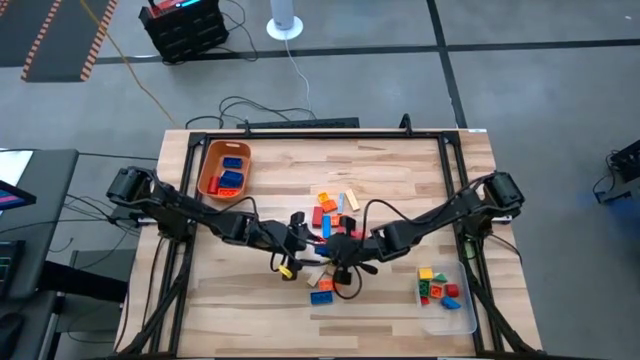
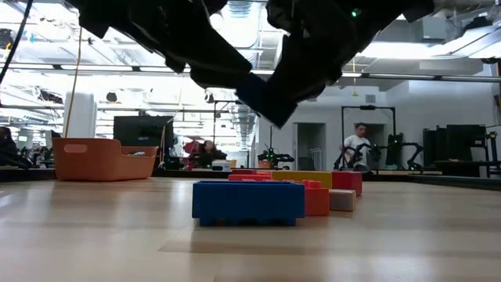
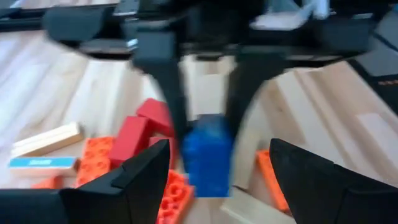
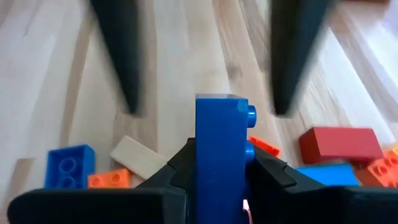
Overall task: Sort blocks by size
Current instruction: Put the large blue game piece into the orange bin
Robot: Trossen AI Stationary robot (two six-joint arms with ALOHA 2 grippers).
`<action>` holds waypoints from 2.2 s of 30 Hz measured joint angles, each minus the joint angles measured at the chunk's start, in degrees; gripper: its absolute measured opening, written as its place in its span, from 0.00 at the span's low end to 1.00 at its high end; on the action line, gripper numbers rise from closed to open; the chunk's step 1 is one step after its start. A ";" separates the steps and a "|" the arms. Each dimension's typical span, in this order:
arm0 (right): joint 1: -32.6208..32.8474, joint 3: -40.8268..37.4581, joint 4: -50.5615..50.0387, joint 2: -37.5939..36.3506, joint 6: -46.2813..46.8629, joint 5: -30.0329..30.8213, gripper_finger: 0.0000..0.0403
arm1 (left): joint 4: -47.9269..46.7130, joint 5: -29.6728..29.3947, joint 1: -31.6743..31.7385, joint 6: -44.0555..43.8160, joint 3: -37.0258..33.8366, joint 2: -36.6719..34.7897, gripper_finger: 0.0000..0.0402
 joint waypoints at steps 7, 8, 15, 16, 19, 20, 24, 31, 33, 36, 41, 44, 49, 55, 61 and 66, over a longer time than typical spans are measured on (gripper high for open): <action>0.66 0.00 -0.05 -0.01 0.05 -0.02 0.30 | 0.15 -4.77 -0.04 0.69 0.00 0.00 0.68; 0.66 0.00 -0.02 -0.01 -0.20 -0.01 0.30 | 0.18 -4.77 -0.04 0.77 0.00 0.00 0.68; -0.02 0.00 1.66 -0.01 -1.47 -0.04 0.30 | -0.07 -4.44 0.37 1.44 0.00 0.00 0.68; -0.09 0.00 2.24 -0.01 -1.57 -0.03 0.30 | -0.10 -4.44 0.37 1.44 0.00 0.00 0.68; -0.13 0.00 3.38 -0.01 -1.62 -0.04 0.30 | -0.68 -4.42 0.37 1.13 0.00 0.00 0.65; -0.11 0.00 3.47 -0.01 -1.64 -0.04 0.30 | -0.95 -4.42 0.37 0.90 0.00 0.00 0.63; -0.11 0.00 3.60 -0.01 -1.67 -0.04 0.30 | -1.57 -4.38 0.33 0.27 0.00 0.00 0.52; -0.50 -0.07 4.80 -0.01 -1.59 -0.02 0.34 | -1.59 -2.16 0.68 1.04 0.00 0.00 0.23; -0.49 -0.09 4.47 -0.01 -1.60 -0.09 0.39 | -1.63 -0.61 0.99 0.62 0.00 0.00 0.21; -0.48 0.04 1.42 -0.11 -0.91 -0.22 0.49 | -3.52 -0.01 1.18 0.22 0.00 -0.17 0.21; -0.48 0.02 -8.26 -1.22 3.71 -0.23 0.64 | -15.71 -3.50 1.53 0.76 1.08 -4.93 0.21; -0.48 0.04 -14.80 -2.66 6.79 -0.07 0.68 | -29.70 -13.70 1.95 0.60 2.39 -10.22 0.21; -0.20 0.02 -20.70 -4.38 9.39 2.57 0.68 | -54.23 -38.19 3.81 -8.93 3.08 -18.98 0.21; -0.42 0.02 -20.14 -4.40 9.00 3.70 0.69 | -79.98 -39.11 14.94 -29.99 3.04 -22.79 0.22; -0.60 0.02 -18.35 -4.40 8.95 3.82 0.69 | -82.94 -33.30 23.02 -30.40 -1.45 -21.59 0.23; 0.24 0.02 -17.89 -4.38 8.96 3.82 0.69 | -78.87 -27.45 24.87 -26.49 -4.65 -21.56 0.32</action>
